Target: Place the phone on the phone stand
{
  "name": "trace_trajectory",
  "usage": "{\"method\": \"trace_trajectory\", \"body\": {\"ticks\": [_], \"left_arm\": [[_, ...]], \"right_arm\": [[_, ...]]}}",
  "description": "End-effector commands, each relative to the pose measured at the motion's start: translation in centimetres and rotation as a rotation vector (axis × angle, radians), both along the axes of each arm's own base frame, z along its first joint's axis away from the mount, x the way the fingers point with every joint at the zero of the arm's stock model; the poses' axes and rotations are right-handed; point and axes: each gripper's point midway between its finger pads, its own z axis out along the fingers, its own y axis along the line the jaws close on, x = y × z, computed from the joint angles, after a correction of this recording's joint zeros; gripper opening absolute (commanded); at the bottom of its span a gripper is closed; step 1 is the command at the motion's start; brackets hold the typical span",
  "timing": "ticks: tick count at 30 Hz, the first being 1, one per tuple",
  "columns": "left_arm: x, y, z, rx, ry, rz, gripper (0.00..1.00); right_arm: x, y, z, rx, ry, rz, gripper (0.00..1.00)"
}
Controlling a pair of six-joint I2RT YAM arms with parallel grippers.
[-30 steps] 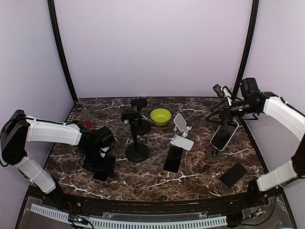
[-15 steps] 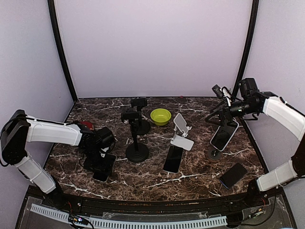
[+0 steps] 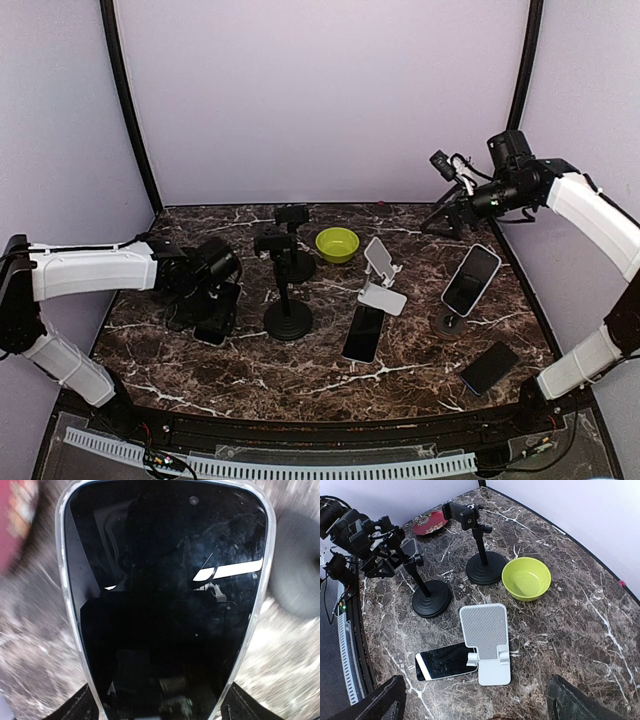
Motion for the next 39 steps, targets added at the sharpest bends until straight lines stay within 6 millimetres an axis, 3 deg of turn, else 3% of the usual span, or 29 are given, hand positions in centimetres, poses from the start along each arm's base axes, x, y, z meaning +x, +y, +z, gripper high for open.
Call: {"method": "trace_trajectory", "body": {"ticks": [1, 8, 12, 14, 23, 28, 33, 39], "left_arm": [[3.8, 1.0, 7.4, 0.016, -0.266, 0.072, 0.00], [8.0, 1.5, 17.6, 0.049, -0.580, 0.061, 0.00], [10.1, 1.1, 22.5, 0.088, -0.729, 0.011, 0.00], [11.2, 0.2, 25.0, 0.085, -0.803, -0.036, 0.00], [15.1, -4.4, 35.0, 0.074, -1.102, -0.213, 0.00], [16.5, -8.4, 37.7, 0.032, -1.189, -0.309, 0.00], [16.9, -14.4, 38.2, 0.081, -1.247, -0.451, 0.00], [16.7, -19.0, 38.8, 0.177, -1.301, -0.529, 0.00]], "right_arm": [[0.7, 1.8, 1.8, -0.008, -0.020, 0.022, 0.98], [3.9, 4.2, 6.0, 0.097, -0.073, 0.009, 0.97], [4.8, 5.1, 8.8, 0.175, -0.101, 0.003, 0.95], [5.6, 5.7, 8.7, 0.192, -0.089, 0.012, 0.95], [6.5, 7.7, 11.8, 0.325, -0.091, 0.051, 0.91], [6.7, 9.1, 13.0, 0.361, -0.081, 0.080, 0.90], [6.7, 10.5, 15.3, 0.414, -0.087, 0.106, 0.88], [5.9, 12.0, 16.6, 0.461, -0.071, 0.140, 0.87]]}}
